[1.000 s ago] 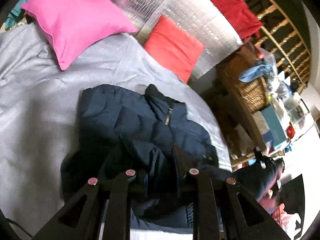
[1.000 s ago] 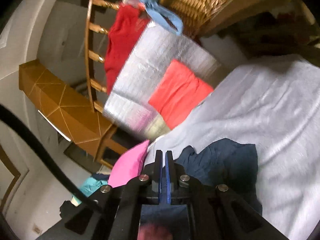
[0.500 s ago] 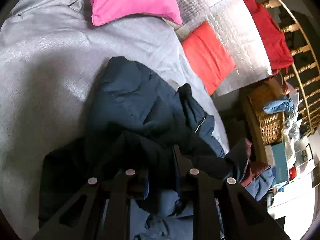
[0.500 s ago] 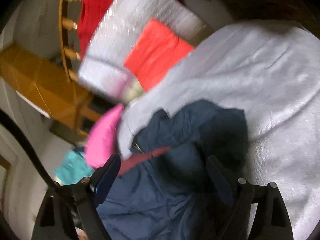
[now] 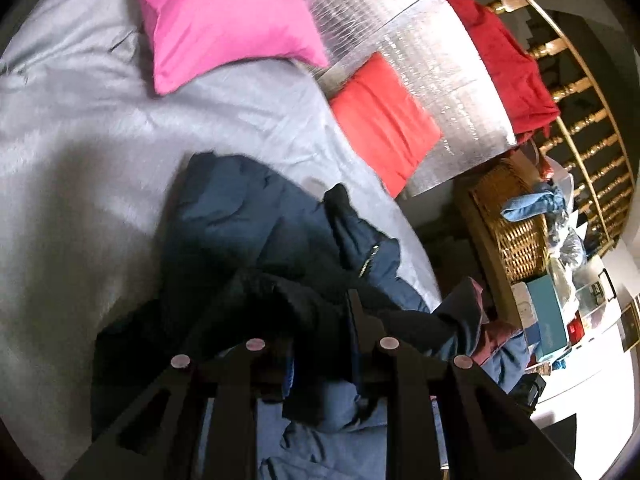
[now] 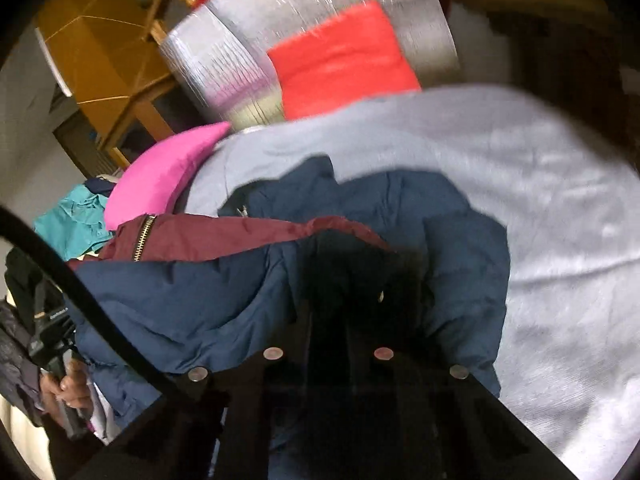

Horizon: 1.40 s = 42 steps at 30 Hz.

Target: Fold large clothes

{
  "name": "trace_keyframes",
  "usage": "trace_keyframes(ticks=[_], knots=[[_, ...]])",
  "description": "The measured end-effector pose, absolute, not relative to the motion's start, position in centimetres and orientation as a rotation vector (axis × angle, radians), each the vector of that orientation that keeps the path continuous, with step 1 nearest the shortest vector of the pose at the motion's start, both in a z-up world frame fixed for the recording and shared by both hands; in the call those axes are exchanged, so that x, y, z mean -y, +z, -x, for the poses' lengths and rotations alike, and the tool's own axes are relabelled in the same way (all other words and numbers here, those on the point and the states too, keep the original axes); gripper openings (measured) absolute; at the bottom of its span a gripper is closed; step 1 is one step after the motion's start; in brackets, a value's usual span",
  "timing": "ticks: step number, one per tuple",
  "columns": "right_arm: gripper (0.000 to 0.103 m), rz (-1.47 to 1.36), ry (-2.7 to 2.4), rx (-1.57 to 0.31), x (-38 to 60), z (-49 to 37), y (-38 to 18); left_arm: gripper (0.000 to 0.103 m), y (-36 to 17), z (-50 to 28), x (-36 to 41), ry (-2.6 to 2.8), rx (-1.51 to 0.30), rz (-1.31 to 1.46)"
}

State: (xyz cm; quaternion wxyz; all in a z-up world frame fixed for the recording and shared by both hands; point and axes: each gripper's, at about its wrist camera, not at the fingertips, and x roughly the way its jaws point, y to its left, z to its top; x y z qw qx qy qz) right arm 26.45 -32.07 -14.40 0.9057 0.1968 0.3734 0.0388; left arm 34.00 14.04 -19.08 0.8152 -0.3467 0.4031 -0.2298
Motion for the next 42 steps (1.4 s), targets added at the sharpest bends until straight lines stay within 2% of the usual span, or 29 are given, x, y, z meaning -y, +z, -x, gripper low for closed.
trace_keyframes(ticks=[7,11,17,23,26,27,28,29,30,31,33,35,36,38,40,42], knots=[[0.010,-0.493,0.006,-0.537,34.3,-26.4,-10.1,0.023,-16.5,-35.5,-15.2,-0.500,-0.778,0.774],[0.010,-0.541,-0.040,-0.475,35.4,-29.3,-8.7,0.023,-15.3,-38.7,-14.2,-0.464,-0.758,0.720],[0.009,-0.511,-0.141,-0.510,36.2,-36.1,-10.6,0.023,-16.5,-45.5,-12.0,-0.429,-0.791,0.660],[0.009,-0.508,-0.223,-0.653,37.7,-43.0,-16.5,0.024,-22.1,-49.7,-11.3,-0.346,-0.912,0.663],[0.018,-0.582,-0.237,-0.739,38.5,-44.8,-18.5,0.025,-23.0,-50.2,-12.3,-0.355,-0.938,0.745],[0.029,-0.612,-0.231,-0.741,38.8,-44.8,-18.4,0.025,-23.0,-50.1,-12.5,-0.362,-0.940,0.758],[0.048,-0.646,-0.209,-0.730,39.1,-44.5,-18.2,0.027,-22.7,-49.9,-12.9,-0.377,-0.934,0.781],[0.057,-0.678,-0.186,-0.700,39.4,-43.5,-17.5,0.030,-22.4,-49.6,-13.3,-0.388,-0.923,0.808],[0.071,-0.699,-0.172,-0.645,39.7,-41.9,-16.6,0.032,-22.0,-49.2,-13.6,-0.395,-0.921,0.837],[0.076,-0.708,-0.166,-0.606,39.7,-40.6,-16.0,0.035,-21.6,-48.8,-14.1,-0.397,-0.919,0.865],[0.078,-0.725,-0.152,-0.555,40.0,-37.4,-14.6,0.040,-20.2,-47.6,-15.0,-0.387,-0.901,0.893],[0.078,-0.752,-0.136,-0.543,40.4,-33.9,-13.5,0.062,-18.2,-45.7,-16.2,-0.376,-0.849,0.902],[0.078,-0.762,-0.133,-0.537,40.5,-32.4,-13.3,0.067,-17.4,-44.7,-16.9,-0.358,-0.821,0.894],[0.078,-0.794,-0.141,-0.526,40.8,-28.6,-12.9,0.089,-15.0,-41.5,-18.8,-0.258,-0.721,0.822],[0.078,-0.838,-0.127,-0.528,40.8,-25.5,-12.9,0.097,-13.9,-37.9,-20.4,-0.155,-0.630,0.757],[0.078,-0.871,-0.106,-0.538,40.4,-22.6,-13.4,0.097,-14.4,-35.6,-20.9,-0.097,-0.674,0.703]])
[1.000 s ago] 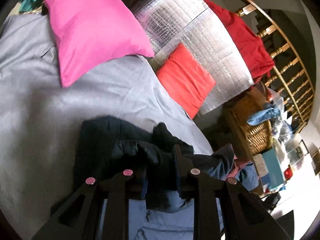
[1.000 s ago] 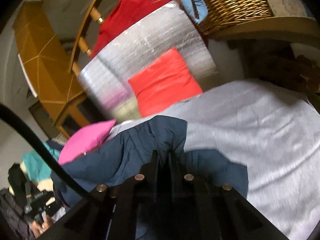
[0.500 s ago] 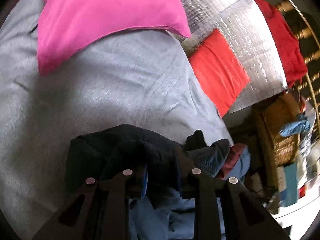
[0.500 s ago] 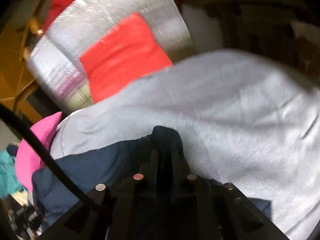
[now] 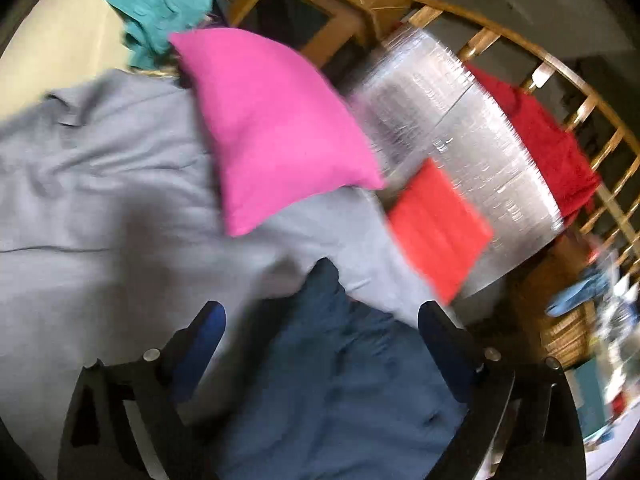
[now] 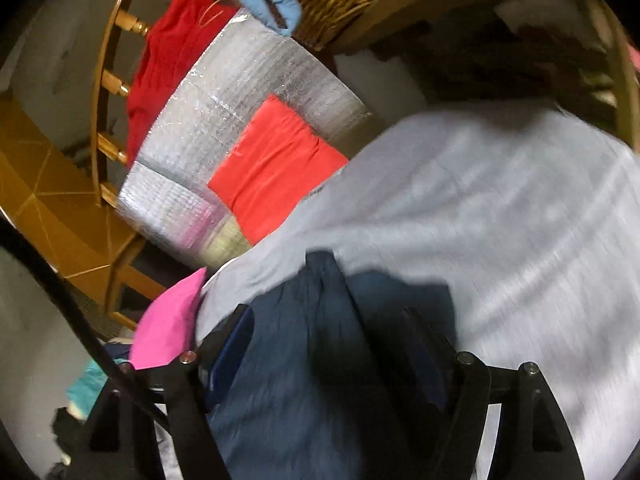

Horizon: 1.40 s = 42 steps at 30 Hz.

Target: Fold large clothes

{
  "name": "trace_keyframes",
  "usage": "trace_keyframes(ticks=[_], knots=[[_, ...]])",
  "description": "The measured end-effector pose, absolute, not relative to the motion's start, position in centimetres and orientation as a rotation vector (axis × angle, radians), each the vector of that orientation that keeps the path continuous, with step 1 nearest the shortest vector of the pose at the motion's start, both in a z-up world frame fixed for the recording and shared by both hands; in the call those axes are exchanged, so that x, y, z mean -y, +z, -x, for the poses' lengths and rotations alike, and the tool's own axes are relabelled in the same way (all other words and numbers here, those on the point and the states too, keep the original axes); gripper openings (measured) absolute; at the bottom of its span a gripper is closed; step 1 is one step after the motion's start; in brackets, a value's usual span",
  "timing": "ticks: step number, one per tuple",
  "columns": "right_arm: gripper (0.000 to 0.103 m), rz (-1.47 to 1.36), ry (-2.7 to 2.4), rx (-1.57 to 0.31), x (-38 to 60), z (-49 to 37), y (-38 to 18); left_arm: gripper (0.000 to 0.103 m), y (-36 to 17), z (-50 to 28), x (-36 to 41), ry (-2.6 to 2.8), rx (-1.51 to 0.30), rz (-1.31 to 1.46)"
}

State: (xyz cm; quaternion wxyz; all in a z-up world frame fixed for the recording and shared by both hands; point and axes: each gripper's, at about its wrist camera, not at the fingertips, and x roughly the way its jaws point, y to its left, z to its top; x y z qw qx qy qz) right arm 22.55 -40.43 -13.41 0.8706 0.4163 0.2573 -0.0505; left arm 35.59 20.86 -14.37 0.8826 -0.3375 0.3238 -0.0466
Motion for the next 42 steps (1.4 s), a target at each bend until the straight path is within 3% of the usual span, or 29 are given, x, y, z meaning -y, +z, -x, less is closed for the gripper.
trace_keyframes(ticks=[8,17,32,33,35,36,38,42], knots=[[0.078,-1.102,0.011,-0.639,39.0,-16.1,-17.8,0.097,-19.7,-29.0,-19.1,-0.102,-0.849,0.761],[0.081,-1.257,0.056,-0.778,35.9,-19.0,-23.3,0.097,-24.8,-28.6,-18.1,-0.136,-1.023,0.959],[0.082,-1.245,0.042,-0.685,35.1,-25.6,-26.3,0.096,-27.1,-33.4,-16.9,-0.181,-0.935,1.112],[0.079,-1.231,0.027,-0.687,35.1,-25.8,-26.3,0.094,-27.0,-33.3,-16.8,-0.178,-0.928,1.109],[0.063,-1.206,-0.011,-0.712,35.0,-26.1,-26.6,0.071,-27.1,-33.3,-16.7,-0.150,-0.923,1.087],[0.057,-1.203,-0.018,-0.715,34.9,-26.1,-26.6,0.068,-27.3,-33.1,-16.8,-0.144,-0.923,1.083],[0.051,-1.174,-0.032,-0.717,34.5,-26.1,-26.1,0.054,-27.4,-33.0,-17.0,-0.135,-0.913,1.091],[0.036,-1.018,-0.051,-0.713,33.5,-25.3,-24.1,0.037,-26.5,-32.5,-17.2,-0.130,-0.895,1.070]])
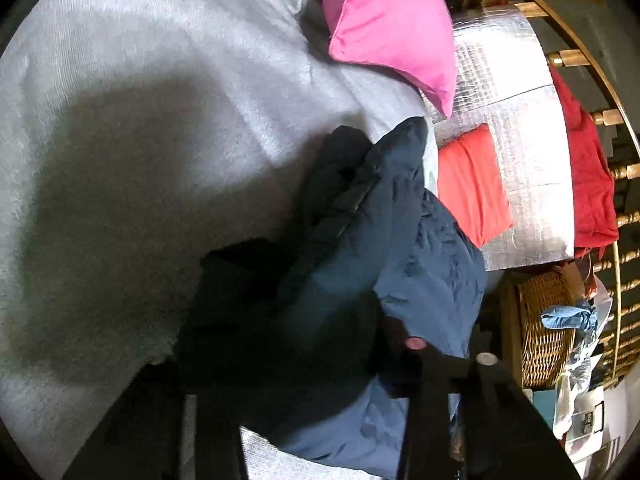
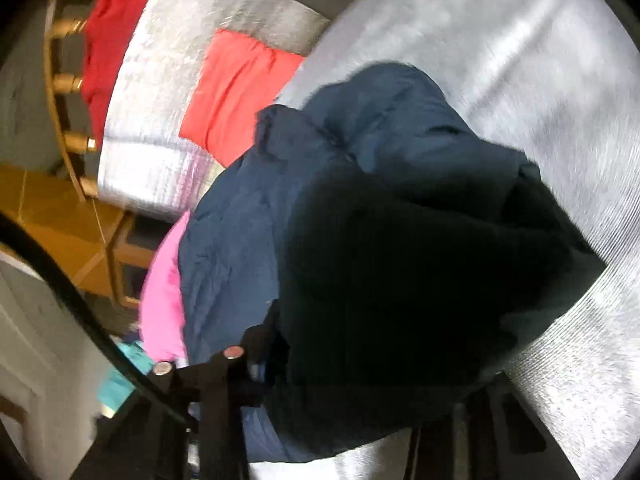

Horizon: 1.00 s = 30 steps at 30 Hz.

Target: Fold large clothes

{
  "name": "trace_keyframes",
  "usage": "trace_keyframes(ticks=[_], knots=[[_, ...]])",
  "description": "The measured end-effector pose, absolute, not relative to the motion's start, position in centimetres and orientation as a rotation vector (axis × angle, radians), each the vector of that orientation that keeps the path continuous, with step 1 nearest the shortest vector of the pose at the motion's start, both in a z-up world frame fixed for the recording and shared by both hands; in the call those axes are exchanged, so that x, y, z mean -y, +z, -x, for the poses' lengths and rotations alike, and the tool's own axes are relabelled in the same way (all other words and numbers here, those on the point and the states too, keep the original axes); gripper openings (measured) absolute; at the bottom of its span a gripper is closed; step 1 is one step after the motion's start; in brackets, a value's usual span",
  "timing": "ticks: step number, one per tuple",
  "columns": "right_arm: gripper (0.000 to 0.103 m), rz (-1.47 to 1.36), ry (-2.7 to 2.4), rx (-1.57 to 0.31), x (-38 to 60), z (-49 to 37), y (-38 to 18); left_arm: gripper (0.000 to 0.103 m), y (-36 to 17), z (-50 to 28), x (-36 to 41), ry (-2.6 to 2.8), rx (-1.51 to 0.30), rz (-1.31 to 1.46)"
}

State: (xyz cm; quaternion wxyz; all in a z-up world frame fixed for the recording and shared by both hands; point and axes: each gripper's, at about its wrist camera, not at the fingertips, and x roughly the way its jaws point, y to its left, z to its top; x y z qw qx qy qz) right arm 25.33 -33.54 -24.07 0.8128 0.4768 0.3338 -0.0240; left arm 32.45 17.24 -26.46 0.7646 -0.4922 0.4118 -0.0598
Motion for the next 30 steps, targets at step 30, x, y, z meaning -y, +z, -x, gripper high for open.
trace_keyframes(ticks=[30], knots=[[0.052,-1.008,0.120,-0.977,31.6,-13.1,-23.7,0.060,-24.6,-21.6,-21.4,-0.103,-1.143,0.928]])
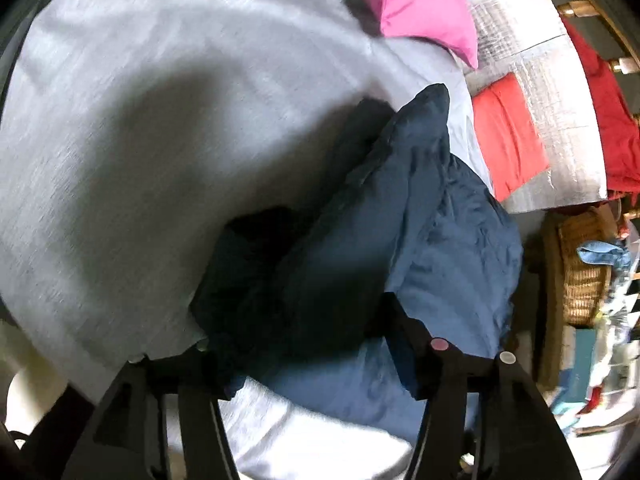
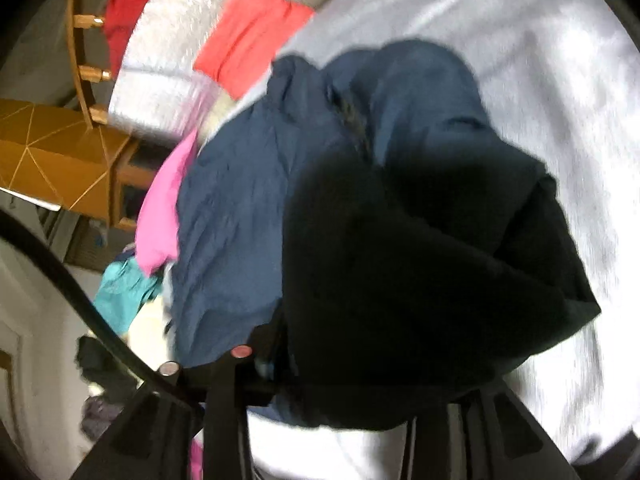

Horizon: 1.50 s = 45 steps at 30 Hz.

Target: Fold large clothes

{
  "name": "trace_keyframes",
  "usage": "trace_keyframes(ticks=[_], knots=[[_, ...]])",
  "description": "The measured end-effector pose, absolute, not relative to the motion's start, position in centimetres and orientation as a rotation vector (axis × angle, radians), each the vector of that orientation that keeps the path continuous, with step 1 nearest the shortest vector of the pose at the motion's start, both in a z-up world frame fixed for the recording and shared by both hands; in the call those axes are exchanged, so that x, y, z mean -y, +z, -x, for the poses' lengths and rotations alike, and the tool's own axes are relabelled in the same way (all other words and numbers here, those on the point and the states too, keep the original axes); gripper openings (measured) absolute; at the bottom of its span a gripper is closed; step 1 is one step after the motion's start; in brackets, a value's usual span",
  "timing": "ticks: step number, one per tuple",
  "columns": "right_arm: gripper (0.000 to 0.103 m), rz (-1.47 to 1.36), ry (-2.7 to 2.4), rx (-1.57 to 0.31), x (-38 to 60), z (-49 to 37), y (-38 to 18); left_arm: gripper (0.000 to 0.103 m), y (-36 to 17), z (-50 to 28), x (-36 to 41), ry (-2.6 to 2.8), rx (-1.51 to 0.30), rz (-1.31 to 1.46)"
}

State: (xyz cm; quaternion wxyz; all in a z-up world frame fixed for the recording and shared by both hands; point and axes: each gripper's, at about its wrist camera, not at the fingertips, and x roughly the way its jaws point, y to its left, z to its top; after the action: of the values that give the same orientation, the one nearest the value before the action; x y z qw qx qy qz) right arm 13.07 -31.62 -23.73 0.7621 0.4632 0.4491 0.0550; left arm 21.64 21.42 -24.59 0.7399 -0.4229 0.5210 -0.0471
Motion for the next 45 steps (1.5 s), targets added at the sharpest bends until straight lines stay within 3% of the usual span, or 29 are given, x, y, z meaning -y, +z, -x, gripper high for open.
trace_keyframes(ticks=[1,5,9,12,15,17,18,19,20,22,26,32,35,36,37,39,45], knots=[[0.061,-0.996,0.141,-0.987,31.9,-12.3,-23.1,0.061,-24.2,-21.3,-22.0,-0.122,-1.139,0.933],[0.063,-0.888,0.235,-0.989,33.4,-9.4,-19.8,0.069,-21.4,-19.4,-24.5,-0.100,-1.054,0.846],[0.082,-0.796,0.088,-0.824,36.7,-8.6,-15.8,0.077,-19.0,-20.8,-25.2,0.002,-0.922,0.722],[0.084,-0.715,-0.012,-0.774,37.5,-11.8,-15.2,0.077,-20.1,-23.8,-23.2,-0.012,-0.970,0.704],[0.084,-0.697,-0.040,-0.872,36.1,-15.5,-17.3,0.077,-22.0,-26.1,-21.2,-0.019,-1.046,0.668],[0.075,-0.660,-0.042,-0.923,34.9,-16.9,-19.0,0.077,-23.5,-27.2,-19.9,0.002,-1.090,0.634],[0.051,-0.615,-0.055,-0.945,34.1,-17.2,-19.6,0.077,-24.0,-27.3,-19.4,0.012,-1.093,0.620],[0.033,-0.569,-0.056,-0.977,33.5,-17.5,-20.2,0.077,-24.2,-27.6,-19.1,0.018,-1.081,0.609],[0.032,-0.556,-0.064,-0.990,33.1,-17.5,-20.5,0.077,-24.2,-27.7,-18.9,0.011,-1.065,0.601],[0.018,-0.528,-0.064,-0.964,32.9,-16.9,-19.6,0.077,-23.9,-28.0,-18.3,-0.003,-1.048,0.565],[0.013,-0.453,-0.069,-0.795,32.5,-14.5,-15.8,0.074,-22.6,-28.8,-16.7,-0.073,-1.005,0.498],[0.012,-0.508,-0.111,-0.991,33.7,-15.4,-20.3,0.075,-22.9,-30.1,-15.7,-0.076,-1.002,0.441],[0.017,-0.613,-0.090,-0.932,35.2,-14.7,-18.3,0.075,-22.8,-30.4,-16.8,-0.081,-0.983,0.509],[0.030,-0.660,-0.092,-0.902,35.7,-14.7,-17.6,0.075,-22.7,-30.5,-16.9,-0.075,-0.967,0.525],[0.057,-0.691,-0.101,-0.869,36.1,-14.9,-16.8,0.075,-22.6,-30.5,-17.1,-0.068,-0.952,0.535],[0.084,-0.712,-0.129,-0.787,36.6,-16.2,-15.4,0.075,-22.3,-30.7,-17.7,-0.055,-0.924,0.560],[0.084,-0.706,-0.122,-0.759,37.2,-24.7,-15.4,0.075,-23.2,-32.0,-18.0,-0.011,-0.918,0.580]])
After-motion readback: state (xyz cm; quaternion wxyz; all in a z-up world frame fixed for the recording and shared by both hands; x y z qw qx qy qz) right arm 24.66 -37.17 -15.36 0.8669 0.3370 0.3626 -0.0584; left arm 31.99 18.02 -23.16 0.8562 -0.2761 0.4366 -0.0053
